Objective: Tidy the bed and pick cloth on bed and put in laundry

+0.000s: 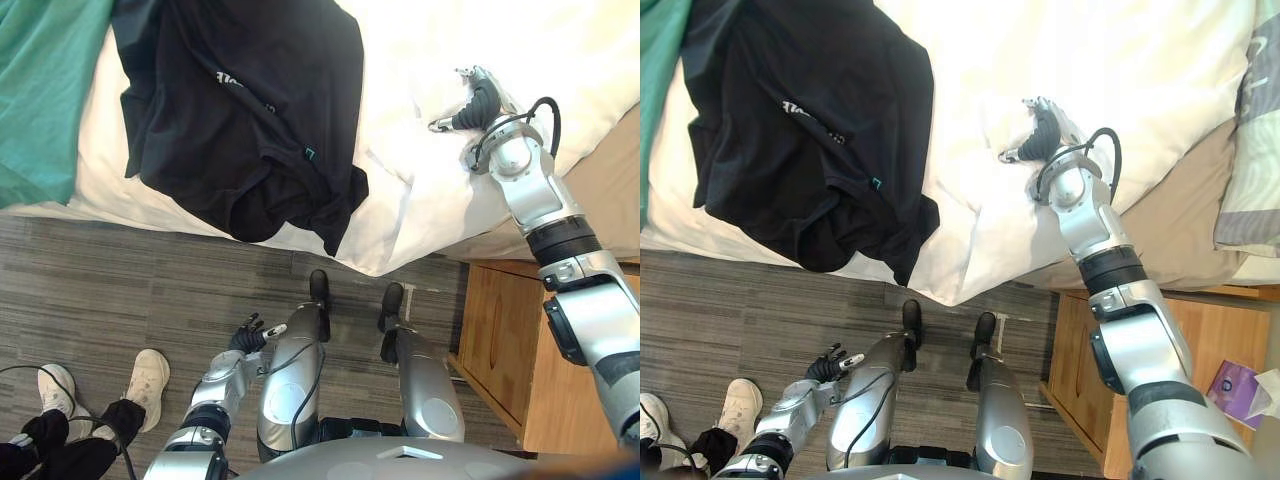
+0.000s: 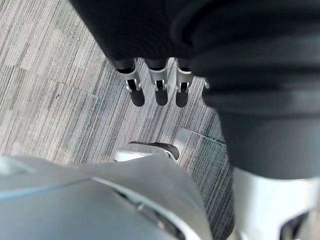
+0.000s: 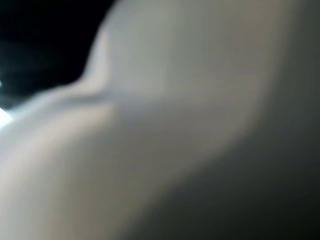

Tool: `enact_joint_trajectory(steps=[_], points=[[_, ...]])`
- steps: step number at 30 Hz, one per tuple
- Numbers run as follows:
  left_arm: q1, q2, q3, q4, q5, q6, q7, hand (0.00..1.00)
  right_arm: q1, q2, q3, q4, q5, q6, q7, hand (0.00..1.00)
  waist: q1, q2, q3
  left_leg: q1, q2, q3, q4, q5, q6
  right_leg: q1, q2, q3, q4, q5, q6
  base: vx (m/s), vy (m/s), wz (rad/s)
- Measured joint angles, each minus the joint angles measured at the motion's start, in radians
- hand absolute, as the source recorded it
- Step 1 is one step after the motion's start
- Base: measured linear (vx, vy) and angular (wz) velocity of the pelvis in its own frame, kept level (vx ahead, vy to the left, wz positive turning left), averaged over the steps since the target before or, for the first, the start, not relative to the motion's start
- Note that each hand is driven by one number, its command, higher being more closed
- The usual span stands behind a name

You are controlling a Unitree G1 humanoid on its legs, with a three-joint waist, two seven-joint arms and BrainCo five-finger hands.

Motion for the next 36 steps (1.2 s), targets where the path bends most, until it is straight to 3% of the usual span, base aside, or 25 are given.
enact_joint_trajectory(steps=[5, 10, 11, 15, 17, 21, 22, 26, 29, 32, 34, 36], points=[[0.009, -0.001, -0.002, -0.021, 0.01, 0.017, 0.0, 0.0, 0.154, 0.019, -0.046, -0.064, 0.079, -0.006, -0.028, 1.0, 0.002, -0.009, -0.004, 0.093, 0.005, 0.007, -0.051, 0.008, -0.009, 0.095, 0.012, 0.001, -0.059, 0.014, -0.001, 0.02, -0.034, -0.05], [0.066, 0.0, 0.002, -0.085, 0.048, 0.054, 0.005, 0.0, 0.529, 0.146, -0.168, -0.317, 0.189, -0.027, -0.104, 1.0, -0.033, -0.075, -0.072, 0.192, 0.009, 0.055, -0.118, 0.009, -0.018, 0.165, 0.017, 0.035, -0.114, 0.04, 0.004, 0.06, -0.006, -0.25], [0.077, -0.003, 0.002, -0.086, 0.049, 0.063, 0.006, 0.0, 0.583, 0.159, -0.18, -0.343, 0.197, -0.028, -0.109, 0.0, -0.045, -0.079, -0.094, 0.201, 0.009, 0.056, -0.127, 0.01, -0.019, 0.17, 0.016, 0.036, -0.115, 0.042, 0.007, 0.14, 0.016, -0.15], [0.17, -0.039, 0.002, -0.086, 0.091, 0.076, 0.006, 0.0, 0.895, 0.223, -0.277, -0.45, 0.223, -0.071, -0.111, 0.0, -0.097, -0.088, -0.23, 0.31, 0.0, 0.084, -0.212, 0.015, -0.026, 0.225, 0.017, 0.063, -0.121, 0.045, 0.014, 0.13, 0.031, -0.23], [0.204, -0.055, 0.0, -0.078, 0.117, 0.082, 0.005, 0.0, 1.005, 0.254, -0.318, -0.451, 0.295, -0.109, -0.11, 0.0, -0.126, -0.074, -0.28, 0.372, -0.005, 0.108, -0.259, 0.02, -0.032, 0.252, 0.018, 0.077, -0.122, 0.044, 0.016, 0.07, 0.039, -0.34], [0.25, -0.072, 0.001, -0.076, 0.116, 0.079, -0.004, 0.0, 1.136, 0.348, -0.395, -0.386, 0.422, -0.159, -0.089, 0.0, -0.155, -0.043, -0.333, 0.422, -0.016, 0.127, -0.307, 0.031, -0.035, 0.275, 0.015, 0.086, -0.132, 0.036, 0.027, 0.02, 0.02, -0.2], [0.259, -0.077, 0.001, -0.074, 0.119, 0.074, -0.014, 0.0, 1.158, 0.37, -0.408, -0.352, 0.429, -0.19, -0.089, 0.0, -0.162, -0.032, -0.341, 0.442, -0.023, 0.133, -0.323, 0.037, -0.035, 0.291, 0.012, 0.086, -0.139, 0.026, 0.031, -0.01, 0.0, -0.07], [0.275, -0.1, 0.041, -0.038, 0.129, 0.047, -0.066, 0.0, 1.187, 0.452, -0.469, -0.172, 0.5, -0.291, -0.088, 0.0, -0.156, -0.007, -0.376, 0.521, -0.032, 0.161, -0.392, 0.06, -0.042, 0.333, 0.006, 0.088, -0.143, -0.009, 0.03, -0.03, -0.018, -0.09], [0.282, -0.118, 0.108, -0.034, 0.128, 0.04, -0.084, 0.0, 1.223, 0.484, -0.538, -0.071, 0.579, -0.325, -0.077, 0.0, -0.152, 0.001, -0.383, 0.554, -0.03, 0.181, -0.434, 0.068, -0.052, 0.341, 0.012, 0.092, -0.137, -0.021, 0.026, -0.07, -0.033, -0.14], [0.296, -0.13, 0.173, -0.026, 0.13, 0.042, -0.122, 0.0, 1.277, 0.494, -0.679, 0.023, 0.696, -0.348, -0.084, 0.0, -0.152, 0.008, -0.397, 0.562, -0.023, 0.215, -0.435, 0.058, -0.061, 0.348, 0.018, 0.11, -0.137, -0.025, 0.03, -0.03, -0.024, -0.24], [0.3, -0.139, 0.229, -0.007, 0.138, 0.046, -0.154, 0.0, 1.308, 0.483, -0.846, 0.018, 0.784, -0.381, -0.1, 0.0, -0.156, 0.006, -0.403, 0.584, -0.021, 0.242, -0.435, 0.046, -0.064, 0.36, 0.019, 0.122, -0.137, -0.026, 0.031, 0.01, -0.008, -0.25], [0.301, -0.14, 0.247, -0.007, 0.149, 0.052, -0.166, 0.0, 1.31, 0.464, -0.925, -0.015, 0.802, -0.398, -0.114, 0.0, -0.158, 0.005, -0.405, 0.594, -0.021, 0.249, -0.435, 0.039, -0.065, 0.368, 0.019, 0.125, -0.137, -0.026, 0.032, 0.01, -0.002, -0.15]])
